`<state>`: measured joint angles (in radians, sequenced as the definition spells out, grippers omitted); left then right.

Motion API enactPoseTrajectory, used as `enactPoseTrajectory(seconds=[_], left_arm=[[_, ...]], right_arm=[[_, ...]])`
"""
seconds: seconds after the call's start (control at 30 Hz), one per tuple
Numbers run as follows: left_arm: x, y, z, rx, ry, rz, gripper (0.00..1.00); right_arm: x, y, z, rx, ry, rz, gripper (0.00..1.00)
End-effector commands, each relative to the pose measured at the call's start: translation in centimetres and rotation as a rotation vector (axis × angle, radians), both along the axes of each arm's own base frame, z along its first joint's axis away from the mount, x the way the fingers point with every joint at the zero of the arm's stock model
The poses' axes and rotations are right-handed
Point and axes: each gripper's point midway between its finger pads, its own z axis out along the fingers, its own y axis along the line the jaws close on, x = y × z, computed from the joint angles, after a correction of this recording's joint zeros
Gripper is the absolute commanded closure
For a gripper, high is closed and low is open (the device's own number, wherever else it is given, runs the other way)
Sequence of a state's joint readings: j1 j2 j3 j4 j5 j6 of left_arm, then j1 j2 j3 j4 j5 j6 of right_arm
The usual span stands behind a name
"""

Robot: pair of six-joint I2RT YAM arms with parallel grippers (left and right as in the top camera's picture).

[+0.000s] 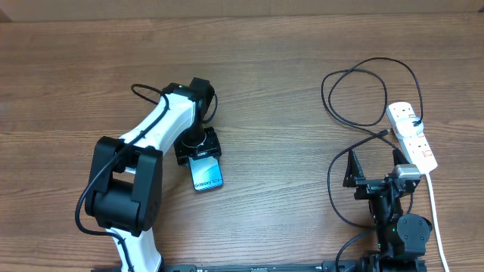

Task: Plug charger to phone and switch on socket
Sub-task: 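Lift the phone with the left gripper and tilt it upright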

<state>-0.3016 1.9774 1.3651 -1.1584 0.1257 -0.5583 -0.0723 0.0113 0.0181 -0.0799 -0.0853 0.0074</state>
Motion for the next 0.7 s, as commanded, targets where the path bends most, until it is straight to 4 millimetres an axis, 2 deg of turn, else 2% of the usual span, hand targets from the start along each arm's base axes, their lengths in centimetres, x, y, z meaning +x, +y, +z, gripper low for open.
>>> enactPoseTrajectory(seconds=[0.0, 0.2, 0.4, 0.57, 0.67], left_arm=[[1.2, -2.0, 2.3, -0.102, -0.019, -0.032, 0.5], [1.8, -3.1, 5.7, -0.153, -0.015, -0.045, 0.5], [1.7, -3.1, 8.7, -0.159, -0.003, -0.063, 0.51], [1.0, -3.1, 9.9, -0.165, 0.028, -0.08, 0.52], [0.5, -4.1, 10.3, -0.235, 0.048, -0.097, 0.53]], right_arm=[[0.0, -0.3, -0.3, 0.004, 0.003, -0.013, 0.0], [0.0, -0.3, -0.3, 0.004, 0.003, -0.013, 0.0], [0.0, -0.3, -0.3, 0.004, 0.003, -0.013, 0.0], [0.0, -0.3, -0.3, 0.004, 0.003, -0.013, 0.0], [0.0, -0.3, -0.3, 0.004, 0.003, -0.013, 0.0]])
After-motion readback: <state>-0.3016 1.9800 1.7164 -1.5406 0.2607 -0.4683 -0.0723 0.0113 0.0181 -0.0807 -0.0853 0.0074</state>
